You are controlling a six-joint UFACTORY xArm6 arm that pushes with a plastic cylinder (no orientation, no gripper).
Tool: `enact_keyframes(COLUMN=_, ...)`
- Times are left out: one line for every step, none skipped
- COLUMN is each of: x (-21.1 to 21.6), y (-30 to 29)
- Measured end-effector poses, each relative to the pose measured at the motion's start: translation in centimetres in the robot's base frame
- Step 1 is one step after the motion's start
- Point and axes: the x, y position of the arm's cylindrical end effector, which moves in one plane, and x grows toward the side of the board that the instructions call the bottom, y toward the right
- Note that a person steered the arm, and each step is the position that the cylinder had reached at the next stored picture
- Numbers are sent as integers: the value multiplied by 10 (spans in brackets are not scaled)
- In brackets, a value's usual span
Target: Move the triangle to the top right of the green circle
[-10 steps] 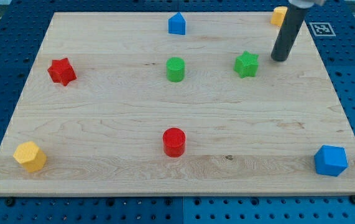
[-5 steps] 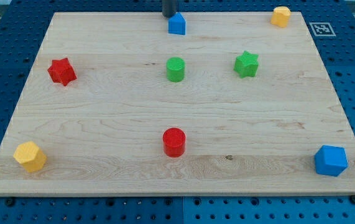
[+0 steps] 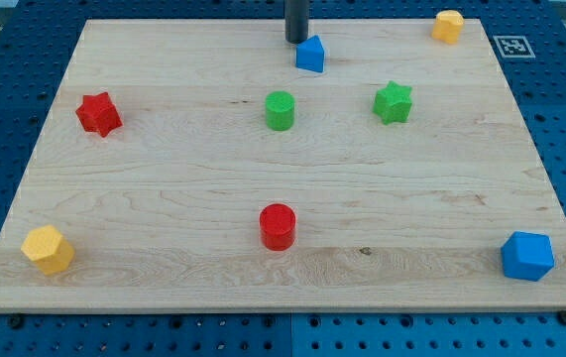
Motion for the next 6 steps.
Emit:
enact_keyframes(x=10, y=3)
enact_keyframes(x=18, y=20)
enact_keyframes(x=18, y=31)
enact_keyframes(x=14, y=43)
enact_keyframes(x=17, y=45)
enact_keyframes(x=28, y=52)
